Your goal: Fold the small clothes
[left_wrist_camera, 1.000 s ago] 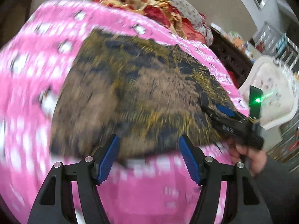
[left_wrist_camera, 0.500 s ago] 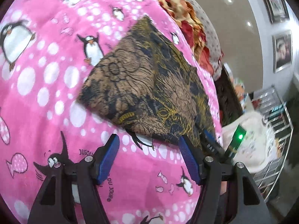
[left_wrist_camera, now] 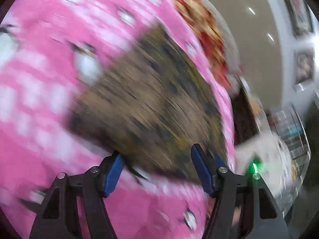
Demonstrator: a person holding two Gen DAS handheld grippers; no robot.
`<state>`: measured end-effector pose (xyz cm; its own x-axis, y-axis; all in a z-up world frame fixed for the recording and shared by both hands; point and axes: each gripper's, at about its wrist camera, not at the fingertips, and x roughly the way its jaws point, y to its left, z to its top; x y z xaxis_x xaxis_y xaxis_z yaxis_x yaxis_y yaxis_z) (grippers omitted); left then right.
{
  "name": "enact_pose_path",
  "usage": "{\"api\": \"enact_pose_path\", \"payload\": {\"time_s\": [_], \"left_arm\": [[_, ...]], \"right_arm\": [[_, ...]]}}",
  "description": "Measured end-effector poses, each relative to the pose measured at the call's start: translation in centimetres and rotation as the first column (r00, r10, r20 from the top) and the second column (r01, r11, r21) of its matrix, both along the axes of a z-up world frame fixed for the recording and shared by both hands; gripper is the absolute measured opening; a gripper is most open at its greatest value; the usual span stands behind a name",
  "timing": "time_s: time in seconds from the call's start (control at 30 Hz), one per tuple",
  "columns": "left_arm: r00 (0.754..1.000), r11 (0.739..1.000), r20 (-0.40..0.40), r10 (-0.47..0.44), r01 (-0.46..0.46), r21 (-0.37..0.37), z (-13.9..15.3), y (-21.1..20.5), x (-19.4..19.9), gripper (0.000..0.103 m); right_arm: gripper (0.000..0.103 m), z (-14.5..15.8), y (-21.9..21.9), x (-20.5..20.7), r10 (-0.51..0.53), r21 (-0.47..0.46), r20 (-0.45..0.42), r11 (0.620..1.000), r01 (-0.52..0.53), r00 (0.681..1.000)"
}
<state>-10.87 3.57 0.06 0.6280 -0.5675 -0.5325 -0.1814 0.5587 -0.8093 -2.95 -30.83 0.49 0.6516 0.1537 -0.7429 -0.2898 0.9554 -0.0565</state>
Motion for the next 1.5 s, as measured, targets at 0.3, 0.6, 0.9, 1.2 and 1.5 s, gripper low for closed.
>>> {"api": "enact_pose_path", "payload": {"time_s": [0.3, 0.6, 0.9, 1.2, 1.5], "left_arm": [[0.985, 0.987, 0.063, 0.161, -0.16, -0.01, -0.7, 5.6, 1.6, 0.028], [0.989, 0.996, 0.12, 0.09, -0.091, 0.002, 0.1, 5.0, 1.9, 0.029], [0.988, 0.987, 0.049, 0.145, -0.148, 0.063, -0.5, 5.3, 1.4, 0.016], [0.979, 0.839, 0.189, 0.071, -0.162, 0.52, 4.1, 1.7, 0.3, 0.0], [0.863, 0.688, 0.404, -0.305, -0.094, 0.719, 9.4, -6.6, 0.2, 0.0]], "right_arm": [[0.09, 0.0, 0.1, 0.0, 0.001, -0.002, 0.0, 1.0, -0.001, 1.0], [0.09, 0.0, 0.1, 0.0, 0.0, -0.004, 0.0, 1.0, 0.0, 1.0], [0.09, 0.0, 0.1, 0.0, -0.003, -0.009, 0.002, 1.0, 0.003, 1.0], [0.081, 5.1, 1.2, 1.2, 0.009, -0.01, -0.015, 1.0, -0.009, 1.0], [0.081, 12.4, 10.2, 11.4, 0.438, 0.404, -0.253, 0.858, -0.317, 0.863]]}}
